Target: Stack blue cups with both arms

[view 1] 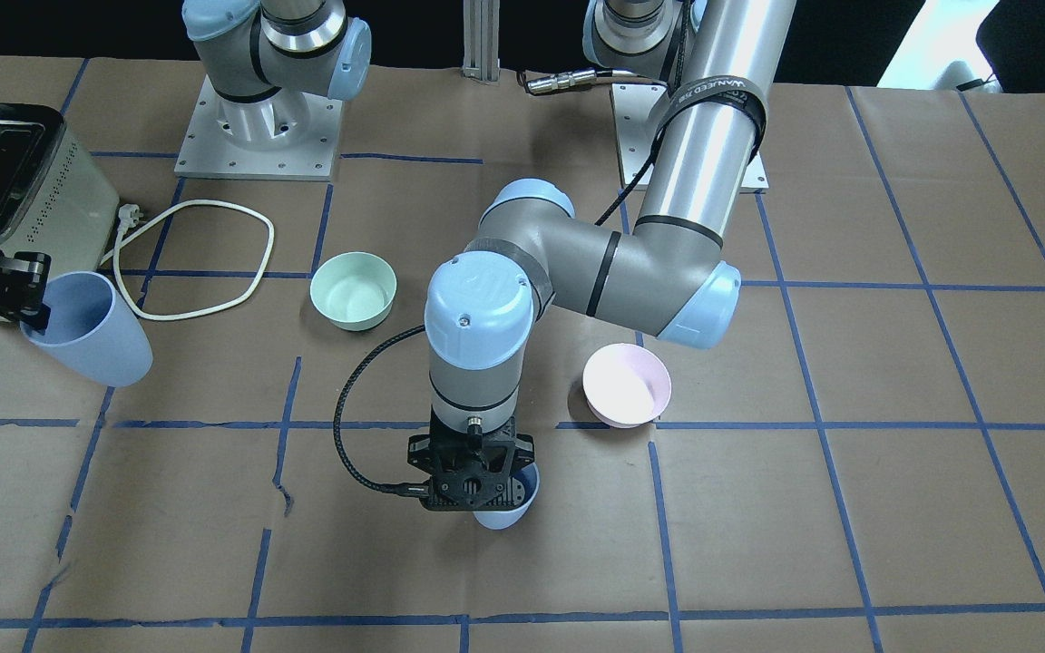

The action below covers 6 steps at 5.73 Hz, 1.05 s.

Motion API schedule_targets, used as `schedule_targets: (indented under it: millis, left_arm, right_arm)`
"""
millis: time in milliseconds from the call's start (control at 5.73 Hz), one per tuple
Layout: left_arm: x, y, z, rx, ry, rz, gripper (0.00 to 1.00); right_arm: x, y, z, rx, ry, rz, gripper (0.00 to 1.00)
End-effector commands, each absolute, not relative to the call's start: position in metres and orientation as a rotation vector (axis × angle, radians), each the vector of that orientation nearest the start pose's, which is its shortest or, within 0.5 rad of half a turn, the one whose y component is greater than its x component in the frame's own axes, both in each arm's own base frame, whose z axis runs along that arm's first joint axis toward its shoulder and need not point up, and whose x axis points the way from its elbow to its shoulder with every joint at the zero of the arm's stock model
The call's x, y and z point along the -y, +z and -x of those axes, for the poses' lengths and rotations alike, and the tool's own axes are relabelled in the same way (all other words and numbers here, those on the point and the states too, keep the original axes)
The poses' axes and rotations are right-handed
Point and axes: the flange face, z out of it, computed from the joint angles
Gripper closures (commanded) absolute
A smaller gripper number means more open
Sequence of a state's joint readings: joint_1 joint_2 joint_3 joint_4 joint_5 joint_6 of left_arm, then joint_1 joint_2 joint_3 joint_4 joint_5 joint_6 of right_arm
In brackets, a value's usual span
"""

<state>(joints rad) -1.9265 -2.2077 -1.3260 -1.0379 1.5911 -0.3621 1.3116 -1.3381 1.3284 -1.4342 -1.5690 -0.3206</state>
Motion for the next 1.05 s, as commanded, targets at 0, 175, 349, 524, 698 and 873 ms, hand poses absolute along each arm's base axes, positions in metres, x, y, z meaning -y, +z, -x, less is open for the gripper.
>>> schedule_targets:
  millis: [0, 175, 349, 524, 698, 873]
  left_arm:
    - [0.629, 0.262, 0.389, -3.17, -0.193, -0.001, 0.8]
    - [0.627, 0.261, 0.39, -3.161, -0.195, -0.015, 0.21]
    - [0.624, 0.271, 0.388, -3.16, -0.205, -0.024, 0.01]
    - [0.611, 0.299, 0.386, -3.161, -0.183, -0.035, 0.01]
    - [0.59, 0.346, 0.358, -3.137, -0.141, -0.156, 0.01]
    - [0.566, 0.385, 0.284, -3.128, -0.094, -0.16, 0.01]
  right_arm:
    - [0.592, 0.468, 0.019, -3.096, 0.186, 0.095, 0.91]
    - [0.592, 0.468, 0.019, -3.095, 0.188, 0.095, 0.91]
    - [0.592, 0.468, 0.019, -3.095, 0.188, 0.095, 0.91]
    - [0.592, 0.468, 0.019, -3.096, 0.186, 0.095, 0.91]
    - [0.591, 0.47, 0.019, -3.097, 0.181, 0.09, 0.91]
    - [0.593, 0.47, 0.005, -3.088, 0.169, 0.008, 0.91]
